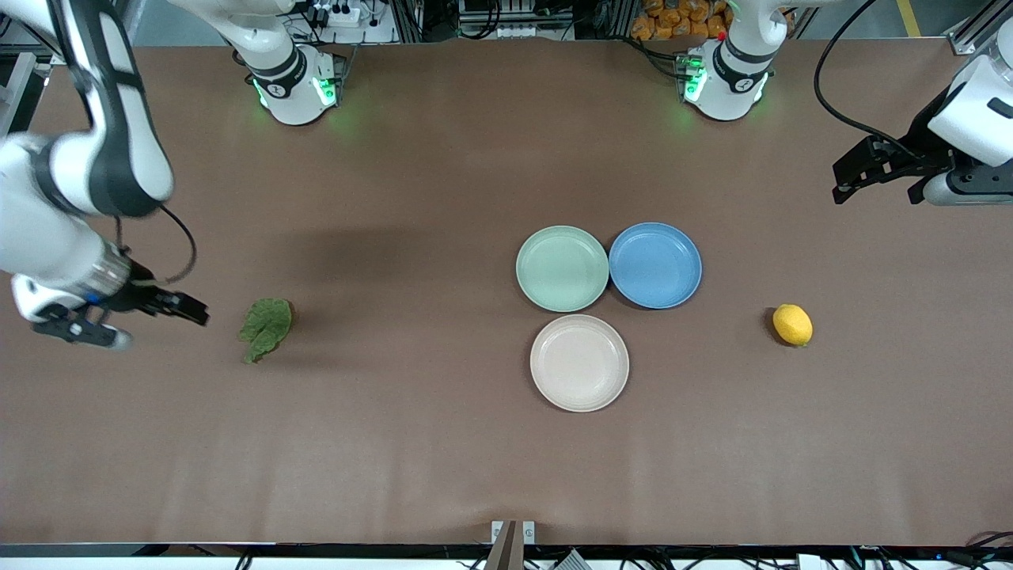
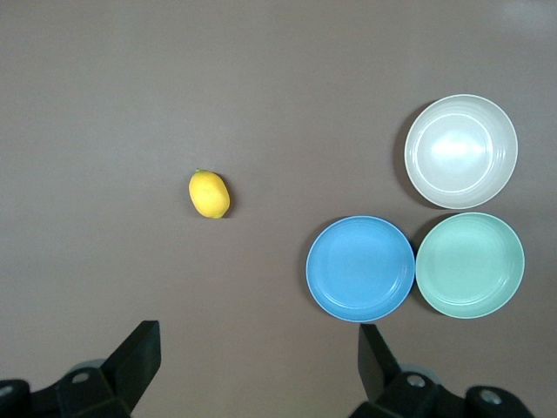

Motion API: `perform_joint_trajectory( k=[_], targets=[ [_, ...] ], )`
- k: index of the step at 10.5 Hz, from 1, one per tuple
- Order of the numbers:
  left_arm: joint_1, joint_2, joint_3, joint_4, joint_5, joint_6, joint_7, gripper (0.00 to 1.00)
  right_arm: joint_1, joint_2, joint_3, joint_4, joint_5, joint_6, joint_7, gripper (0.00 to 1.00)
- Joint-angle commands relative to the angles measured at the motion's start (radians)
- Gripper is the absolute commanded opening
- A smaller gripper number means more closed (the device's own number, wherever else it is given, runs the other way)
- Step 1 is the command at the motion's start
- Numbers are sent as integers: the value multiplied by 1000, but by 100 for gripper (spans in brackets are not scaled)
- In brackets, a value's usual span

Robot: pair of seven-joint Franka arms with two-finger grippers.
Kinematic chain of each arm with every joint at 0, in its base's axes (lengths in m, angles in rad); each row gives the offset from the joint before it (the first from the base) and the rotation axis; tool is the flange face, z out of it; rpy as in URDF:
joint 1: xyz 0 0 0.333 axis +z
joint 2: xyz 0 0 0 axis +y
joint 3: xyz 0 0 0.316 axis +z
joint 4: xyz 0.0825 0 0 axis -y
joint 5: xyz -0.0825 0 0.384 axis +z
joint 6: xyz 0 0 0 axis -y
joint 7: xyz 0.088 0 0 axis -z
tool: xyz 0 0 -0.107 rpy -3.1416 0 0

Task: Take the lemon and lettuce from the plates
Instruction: 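Release the lettuce on the table and withdraw both grippers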

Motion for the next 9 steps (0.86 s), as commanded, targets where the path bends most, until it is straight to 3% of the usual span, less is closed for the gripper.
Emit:
perform_joint_trajectory(
  k=[1, 3, 7, 9],
  targets=[
    [-1, -7, -1, 8, 21, -19, 10, 100, -22, -67, 24, 89, -12, -165, 0, 100],
    [0, -7, -3, 8, 20, -19, 10, 100, -23, -99, 29, 167, -10, -277, -1, 100],
    [2, -7, -3, 9, 20, -21, 12, 100, -48, -216, 69, 189, 2, -319, -1, 100],
    [2, -7, -3, 9, 18, -19, 12, 100, -44, -218, 79, 270, 4, -388, -6, 100]
  ],
)
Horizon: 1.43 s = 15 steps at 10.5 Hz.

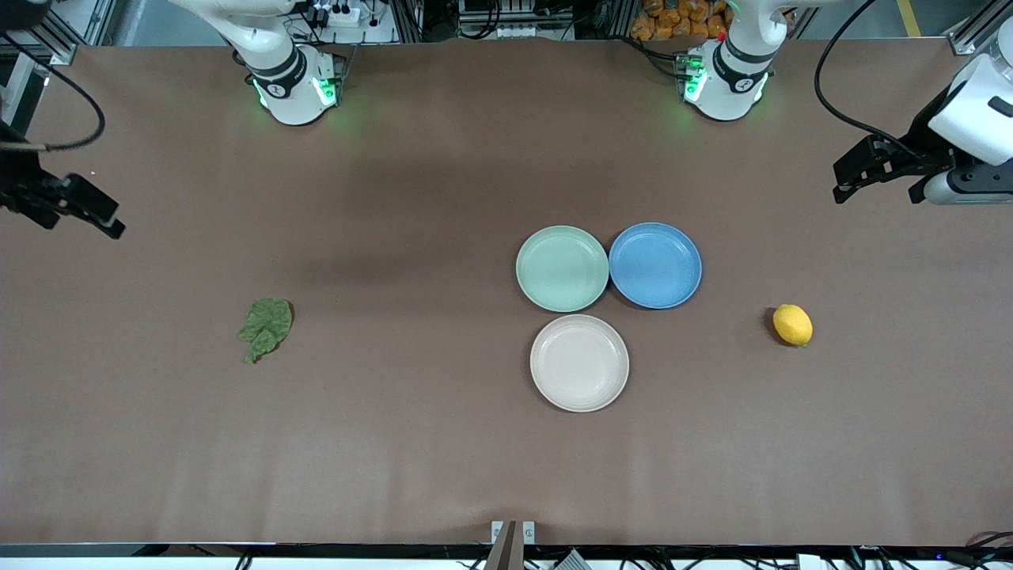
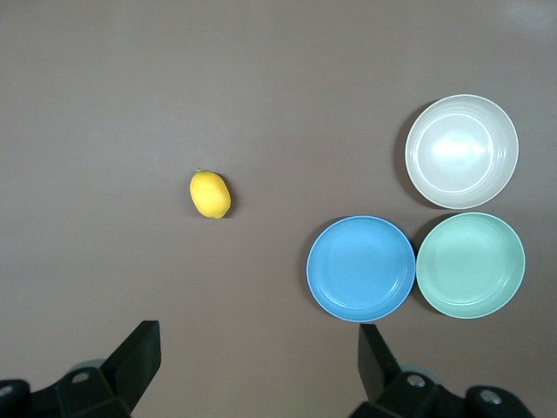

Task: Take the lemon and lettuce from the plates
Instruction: 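Release the lettuce on the table and withdraw both grippers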

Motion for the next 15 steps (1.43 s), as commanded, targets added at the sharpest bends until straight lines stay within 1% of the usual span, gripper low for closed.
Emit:
perform_joint_trajectory(
  k=[1, 2, 3, 4, 7, 9, 10, 11, 15],
  targets=[
    [-1, -7, -2, 8, 15, -18, 12, 100, -25, -5, 22, 74, 3, -91, -11, 100],
    [-1, -7, -2, 8, 14, -19, 12, 100, -14, -7, 9, 88, 4, -118, -30, 100],
    [-1, -7, -2, 8, 14, -19, 12, 100, 7, -7, -25, 88, 6, -120, -87, 100],
    [0, -7, -2, 8, 14, -19, 13, 100, 38, -7, -81, 84, 8, -125, -139, 100],
    [2, -7, -4, 8, 12, -19, 12, 100, 59, -7, -93, 91, 8, -125, -140, 100],
    [2, -7, -4, 8, 8, -19, 12, 100, 78, 2, -99, 128, 8, -152, -140, 100],
    [2, -7, -4, 8, 8, -19, 12, 100, 122, 7, -144, 131, 8, -152, -136, 100],
    [2, -7, -4, 8, 8, -19, 12, 100, 127, 10, -154, 125, 8, -152, -133, 100],
    [0, -7, -2, 8, 5, -19, 12, 100, 127, 10, -156, 115, 6, -168, -129, 100]
  ],
)
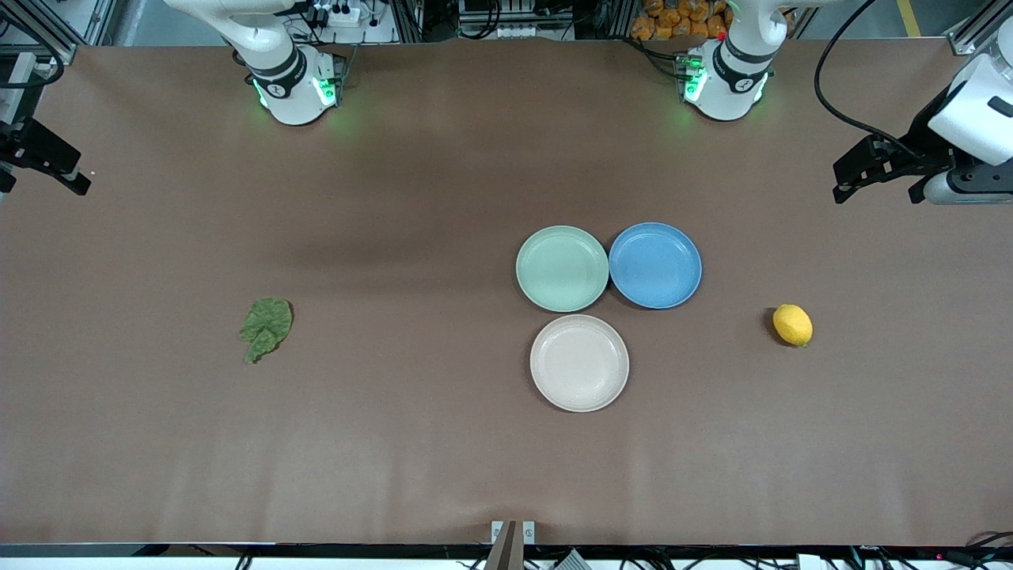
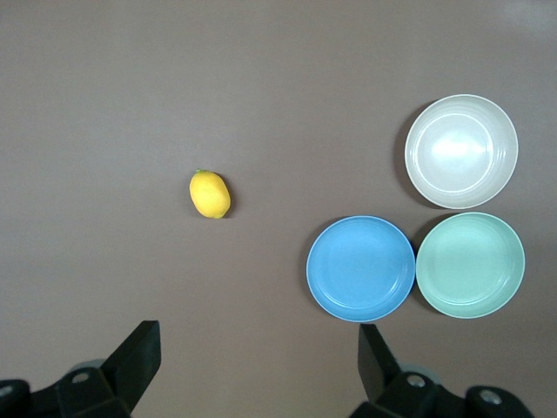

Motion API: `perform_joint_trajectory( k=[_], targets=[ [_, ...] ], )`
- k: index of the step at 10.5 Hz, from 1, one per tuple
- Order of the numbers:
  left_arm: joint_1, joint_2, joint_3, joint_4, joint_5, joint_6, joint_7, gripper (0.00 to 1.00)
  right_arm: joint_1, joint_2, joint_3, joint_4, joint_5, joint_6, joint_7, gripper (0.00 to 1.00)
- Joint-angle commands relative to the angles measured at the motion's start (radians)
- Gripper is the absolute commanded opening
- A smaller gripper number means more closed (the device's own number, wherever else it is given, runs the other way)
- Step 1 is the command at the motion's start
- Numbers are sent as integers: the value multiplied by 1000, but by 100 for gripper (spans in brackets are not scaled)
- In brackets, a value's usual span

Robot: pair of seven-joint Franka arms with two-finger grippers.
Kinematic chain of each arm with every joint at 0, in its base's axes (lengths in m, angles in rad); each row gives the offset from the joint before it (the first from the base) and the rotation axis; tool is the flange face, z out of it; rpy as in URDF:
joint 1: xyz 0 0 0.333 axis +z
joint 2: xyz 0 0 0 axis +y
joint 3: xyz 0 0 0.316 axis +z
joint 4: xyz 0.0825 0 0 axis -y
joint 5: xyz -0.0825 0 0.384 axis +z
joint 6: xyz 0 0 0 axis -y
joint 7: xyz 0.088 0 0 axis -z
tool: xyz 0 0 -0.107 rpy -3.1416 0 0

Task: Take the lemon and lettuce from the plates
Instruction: 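Release the lettuce on the table and withdraw both grippers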

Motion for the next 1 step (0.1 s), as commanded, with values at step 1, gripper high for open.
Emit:
perform_joint_trajectory(
  k=[1],
  targets=[
    [0, -7, -2, 8, 5, -21, 12, 100, 14, 8, -14, 15, 4, -14, 3, 100]
  ],
)
